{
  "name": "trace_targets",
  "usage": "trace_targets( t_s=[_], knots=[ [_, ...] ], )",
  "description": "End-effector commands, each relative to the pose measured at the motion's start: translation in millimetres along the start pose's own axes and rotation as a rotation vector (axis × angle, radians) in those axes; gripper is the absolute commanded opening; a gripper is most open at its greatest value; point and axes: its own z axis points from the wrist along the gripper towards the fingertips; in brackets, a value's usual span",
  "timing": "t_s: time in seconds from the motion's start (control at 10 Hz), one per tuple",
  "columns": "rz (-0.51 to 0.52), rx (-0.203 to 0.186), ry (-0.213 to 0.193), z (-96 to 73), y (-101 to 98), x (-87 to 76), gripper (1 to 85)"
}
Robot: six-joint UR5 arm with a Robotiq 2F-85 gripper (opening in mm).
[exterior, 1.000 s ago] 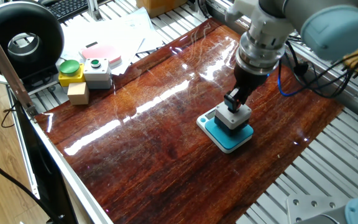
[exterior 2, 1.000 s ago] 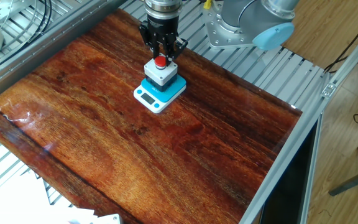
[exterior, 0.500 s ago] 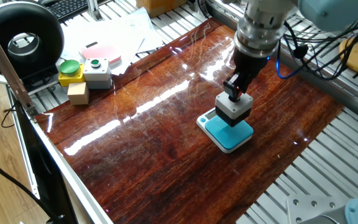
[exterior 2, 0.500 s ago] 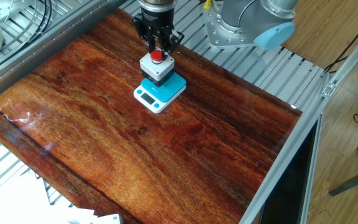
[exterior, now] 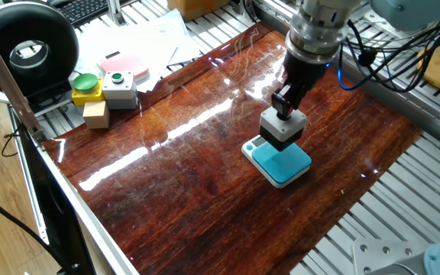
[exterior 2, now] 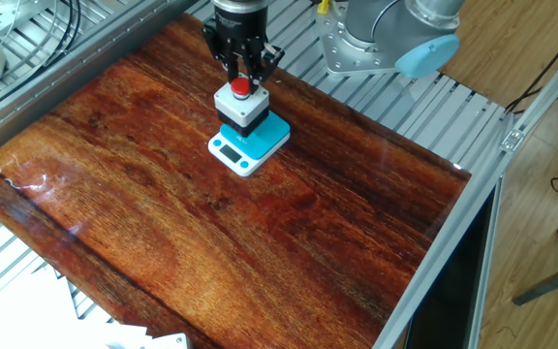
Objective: Remove the object from the scale
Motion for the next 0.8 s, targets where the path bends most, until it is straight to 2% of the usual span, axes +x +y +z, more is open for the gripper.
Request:
trace_targets(
  t_s=[0.0,0.3,0.5,0.6,0.7],
  knots=[
    [-0.015,-0.023,0.025,-3.3,12.8,-14.7,3.0],
    [-0.012,-0.023,0.066,0.2,45.8,-68.2,2.0],
    [-0.006,-0.025,0.059,6.8,64.8,-94.8,1.0],
    [-0.015,-0.031,0.052,8.9,66.3,-101.0,1.0],
    [-0.016,-0.026,0.054,10.5,61.2,-99.3,1.0]
  ],
)
